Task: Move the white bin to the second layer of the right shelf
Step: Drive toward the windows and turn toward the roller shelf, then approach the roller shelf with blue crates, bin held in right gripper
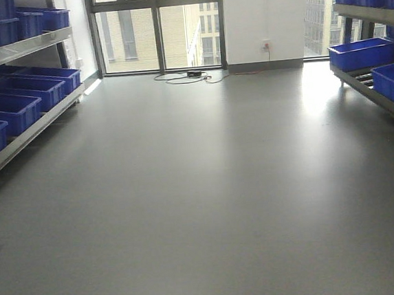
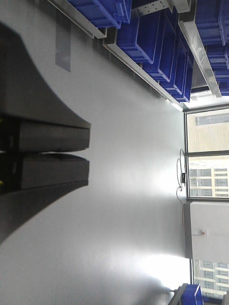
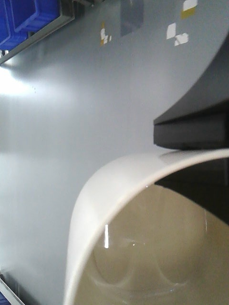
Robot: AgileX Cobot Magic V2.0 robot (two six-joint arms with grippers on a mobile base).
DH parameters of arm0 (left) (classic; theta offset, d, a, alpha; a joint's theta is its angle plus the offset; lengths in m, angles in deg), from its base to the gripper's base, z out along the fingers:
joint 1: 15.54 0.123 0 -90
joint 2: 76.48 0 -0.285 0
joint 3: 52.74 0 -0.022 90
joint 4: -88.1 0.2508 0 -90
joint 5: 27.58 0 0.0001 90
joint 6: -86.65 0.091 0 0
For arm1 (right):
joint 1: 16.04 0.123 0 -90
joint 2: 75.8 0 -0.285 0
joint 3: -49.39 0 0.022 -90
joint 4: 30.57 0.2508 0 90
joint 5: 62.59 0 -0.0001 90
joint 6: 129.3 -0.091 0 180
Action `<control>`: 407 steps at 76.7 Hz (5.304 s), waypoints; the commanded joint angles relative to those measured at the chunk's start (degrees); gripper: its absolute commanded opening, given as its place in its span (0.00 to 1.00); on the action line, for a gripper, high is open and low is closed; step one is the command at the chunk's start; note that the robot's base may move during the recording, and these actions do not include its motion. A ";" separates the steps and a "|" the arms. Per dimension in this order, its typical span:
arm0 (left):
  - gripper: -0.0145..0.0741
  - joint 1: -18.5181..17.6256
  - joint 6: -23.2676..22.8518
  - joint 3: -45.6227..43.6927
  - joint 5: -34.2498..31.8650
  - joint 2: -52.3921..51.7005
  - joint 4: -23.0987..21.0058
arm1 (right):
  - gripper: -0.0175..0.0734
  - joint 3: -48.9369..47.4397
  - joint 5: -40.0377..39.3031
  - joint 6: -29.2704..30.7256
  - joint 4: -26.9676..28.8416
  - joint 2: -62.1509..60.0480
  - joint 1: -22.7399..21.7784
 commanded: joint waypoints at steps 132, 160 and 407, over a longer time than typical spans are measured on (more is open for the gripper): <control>0.26 -0.07 -0.30 2.11 -4.91 -0.90 0.00 | 0.25 -1.84 -5.33 -0.17 -0.17 0.07 0.06; 0.26 -0.07 -0.30 2.11 -4.91 -0.90 0.00 | 0.25 -1.84 -5.33 -0.17 -0.17 0.07 0.06; 0.26 -0.07 -0.30 2.11 -4.91 -0.90 0.00 | 0.25 -1.84 -5.30 -0.17 -0.17 0.16 0.06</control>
